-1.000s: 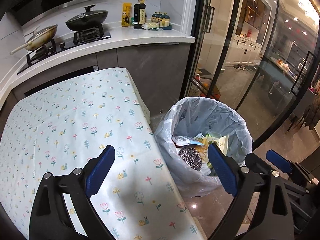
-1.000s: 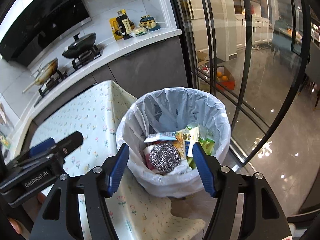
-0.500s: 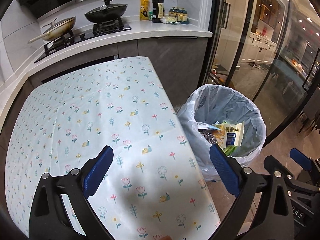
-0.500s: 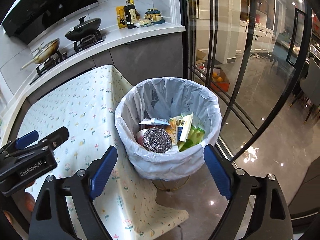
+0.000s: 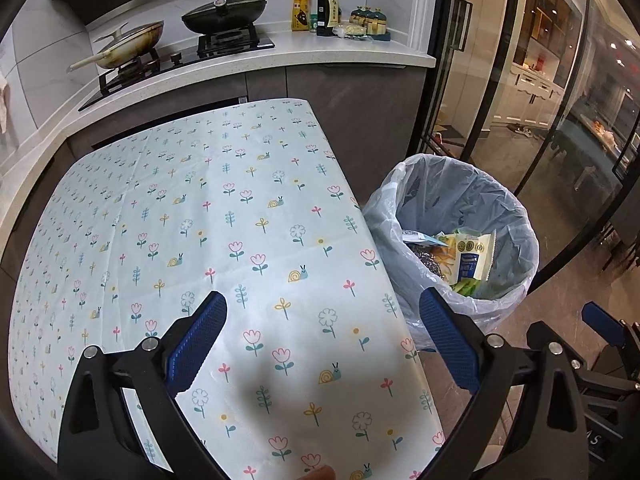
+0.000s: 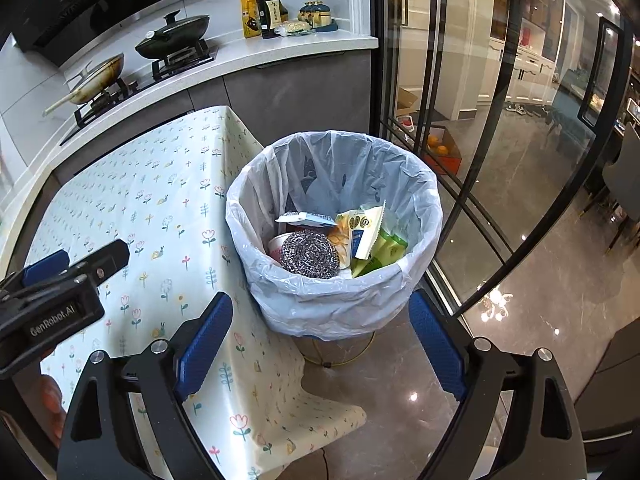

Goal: Collect trash

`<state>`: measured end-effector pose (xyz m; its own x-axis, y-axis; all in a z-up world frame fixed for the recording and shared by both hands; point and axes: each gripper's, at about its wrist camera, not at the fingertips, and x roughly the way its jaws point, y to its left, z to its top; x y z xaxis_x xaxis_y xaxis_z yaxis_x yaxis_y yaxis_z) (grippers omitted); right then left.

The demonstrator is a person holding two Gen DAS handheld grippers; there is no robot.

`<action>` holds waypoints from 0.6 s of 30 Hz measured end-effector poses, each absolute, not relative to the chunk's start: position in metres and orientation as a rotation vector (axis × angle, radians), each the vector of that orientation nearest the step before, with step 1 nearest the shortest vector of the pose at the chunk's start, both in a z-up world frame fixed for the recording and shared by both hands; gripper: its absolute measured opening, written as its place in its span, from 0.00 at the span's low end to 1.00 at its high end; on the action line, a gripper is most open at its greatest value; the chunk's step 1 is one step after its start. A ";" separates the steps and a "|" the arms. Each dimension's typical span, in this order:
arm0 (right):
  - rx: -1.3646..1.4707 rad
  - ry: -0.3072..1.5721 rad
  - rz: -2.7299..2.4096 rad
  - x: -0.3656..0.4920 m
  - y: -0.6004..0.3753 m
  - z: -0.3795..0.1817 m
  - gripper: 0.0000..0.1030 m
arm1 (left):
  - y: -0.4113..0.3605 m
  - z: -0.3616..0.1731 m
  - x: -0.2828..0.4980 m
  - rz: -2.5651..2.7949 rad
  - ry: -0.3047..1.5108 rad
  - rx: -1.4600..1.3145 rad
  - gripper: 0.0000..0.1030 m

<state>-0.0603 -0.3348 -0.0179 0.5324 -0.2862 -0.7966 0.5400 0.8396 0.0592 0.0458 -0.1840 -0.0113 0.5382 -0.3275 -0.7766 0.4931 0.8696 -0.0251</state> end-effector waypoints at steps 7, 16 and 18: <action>0.313 0.884 -0.500 -0.062 -0.336 -0.019 0.83 | -0.189 -0.013 0.039 -0.485 0.871 0.218 0.90; 0.322 0.878 -0.496 -0.062 -0.334 -0.020 0.83 | -0.194 -0.015 0.032 -0.477 0.852 0.251 0.90; 0.324 0.877 -0.495 -0.062 -0.334 -0.020 0.83 | -0.195 -0.016 0.031 -0.473 0.851 0.258 0.90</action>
<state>-0.0623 -0.3338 -0.0200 0.5381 -0.2786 -0.7955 0.5372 0.8407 0.0689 0.0310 -0.1951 -0.0162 0.5649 -0.2960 -0.7703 0.4975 0.8669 0.0318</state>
